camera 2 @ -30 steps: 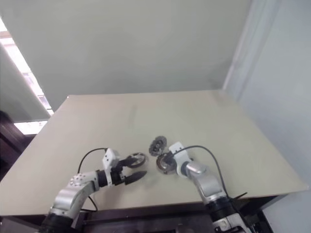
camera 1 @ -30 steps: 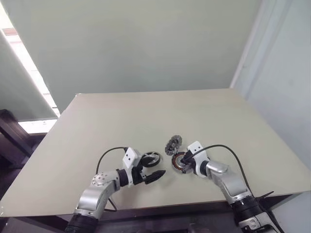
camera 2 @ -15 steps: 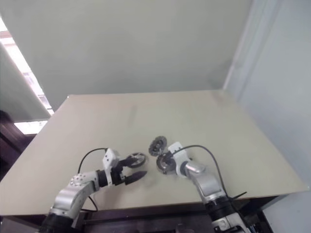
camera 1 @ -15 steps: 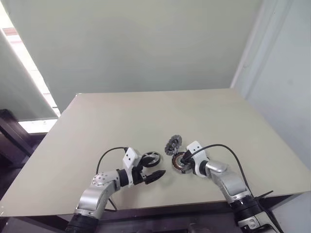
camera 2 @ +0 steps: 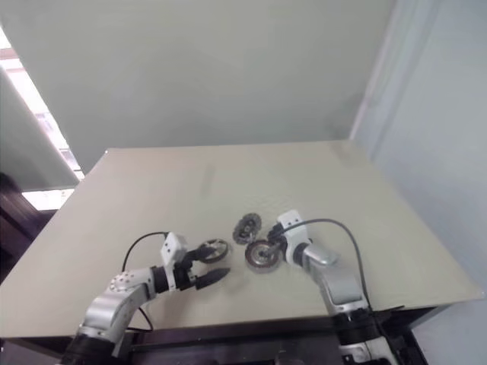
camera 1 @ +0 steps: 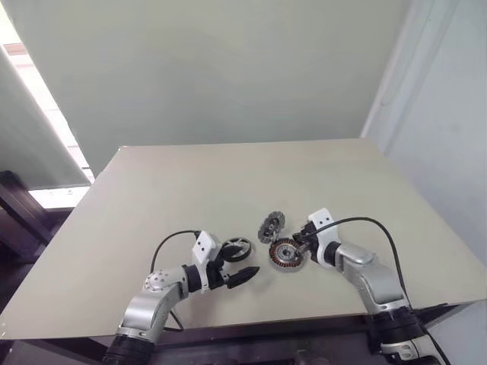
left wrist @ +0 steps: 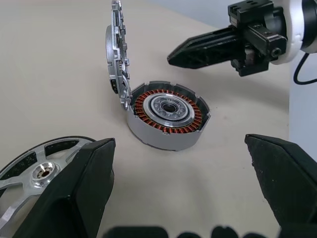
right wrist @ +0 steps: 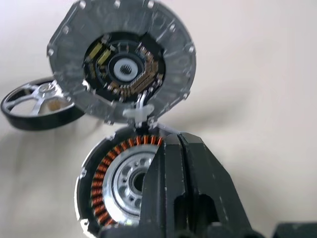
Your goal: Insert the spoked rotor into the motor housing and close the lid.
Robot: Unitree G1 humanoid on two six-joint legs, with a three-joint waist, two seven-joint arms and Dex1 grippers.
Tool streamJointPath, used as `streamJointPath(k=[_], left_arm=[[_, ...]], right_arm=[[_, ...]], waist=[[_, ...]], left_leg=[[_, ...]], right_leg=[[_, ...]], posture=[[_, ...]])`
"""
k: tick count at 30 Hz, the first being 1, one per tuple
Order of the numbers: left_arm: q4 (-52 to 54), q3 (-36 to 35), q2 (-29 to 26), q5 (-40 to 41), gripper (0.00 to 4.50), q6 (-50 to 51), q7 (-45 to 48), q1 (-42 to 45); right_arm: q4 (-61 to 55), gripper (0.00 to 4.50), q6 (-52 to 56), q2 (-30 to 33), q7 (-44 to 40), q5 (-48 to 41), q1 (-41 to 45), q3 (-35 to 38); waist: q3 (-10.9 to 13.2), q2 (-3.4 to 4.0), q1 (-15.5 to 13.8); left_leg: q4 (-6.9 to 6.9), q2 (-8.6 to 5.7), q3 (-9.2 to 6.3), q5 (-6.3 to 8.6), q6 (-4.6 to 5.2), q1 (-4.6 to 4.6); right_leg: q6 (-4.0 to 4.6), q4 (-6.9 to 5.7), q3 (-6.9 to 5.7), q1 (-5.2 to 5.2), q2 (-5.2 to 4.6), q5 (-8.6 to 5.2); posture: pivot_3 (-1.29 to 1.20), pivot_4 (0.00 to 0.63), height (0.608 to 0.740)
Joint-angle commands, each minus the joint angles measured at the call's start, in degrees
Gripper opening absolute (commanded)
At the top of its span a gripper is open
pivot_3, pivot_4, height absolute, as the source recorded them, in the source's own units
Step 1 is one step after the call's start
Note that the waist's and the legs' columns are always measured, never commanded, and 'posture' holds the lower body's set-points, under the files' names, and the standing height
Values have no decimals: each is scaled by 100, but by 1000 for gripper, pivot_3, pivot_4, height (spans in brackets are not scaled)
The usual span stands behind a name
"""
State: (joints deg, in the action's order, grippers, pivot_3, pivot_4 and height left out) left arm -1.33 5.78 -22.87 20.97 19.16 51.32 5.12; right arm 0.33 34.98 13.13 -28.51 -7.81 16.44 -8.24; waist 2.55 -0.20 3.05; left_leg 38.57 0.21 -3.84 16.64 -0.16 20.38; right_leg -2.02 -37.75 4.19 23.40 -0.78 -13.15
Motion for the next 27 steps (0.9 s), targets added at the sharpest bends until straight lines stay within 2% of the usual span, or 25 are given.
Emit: streamJointPath(k=[1,6,10,18,27], left_arm=[[128,-25,-18,-12,4500,-87,15,118],[108,-31,-22,-20,4500,-100,17,122],[86,-56,-46,-25,4500,-118,26,106],[6,-52,-70,-44,4500,-143,47,110],[-87,-63,-86,-72,4500,-163,73,157]], right_arm=[[-408,862,69,155,-191,-67,-34,-113],[-574,2658,-68,400,-345,67,-126,-320],[-940,4026,-144,1038,-762,346,-211,-787],[-1417,4026,-171,1763,-1281,547,-220,-1262],[-1197,4026,-652,1809,-1450,907,-143,-1595]], waist=[[0,0,0],[0,0,0],[0,-1,-7],[1,-2,-5],[1,-4,-24]], left_leg=[[0,0,0,0,0,0],[1,0,0,0,0,0],[1,-2,1,0,0,1],[2,0,-2,0,0,1],[3,-1,-2,0,0,3]], right_leg=[[0,0,0,0,0,0],[0,0,-1,-1,0,0],[0,3,-1,-1,-1,0],[0,4,-5,-2,0,-1],[0,6,-7,-1,-1,-1]], posture=[[0,0,740],[0,0,740],[0,0,740],[0,0,740],[0,0,740]])
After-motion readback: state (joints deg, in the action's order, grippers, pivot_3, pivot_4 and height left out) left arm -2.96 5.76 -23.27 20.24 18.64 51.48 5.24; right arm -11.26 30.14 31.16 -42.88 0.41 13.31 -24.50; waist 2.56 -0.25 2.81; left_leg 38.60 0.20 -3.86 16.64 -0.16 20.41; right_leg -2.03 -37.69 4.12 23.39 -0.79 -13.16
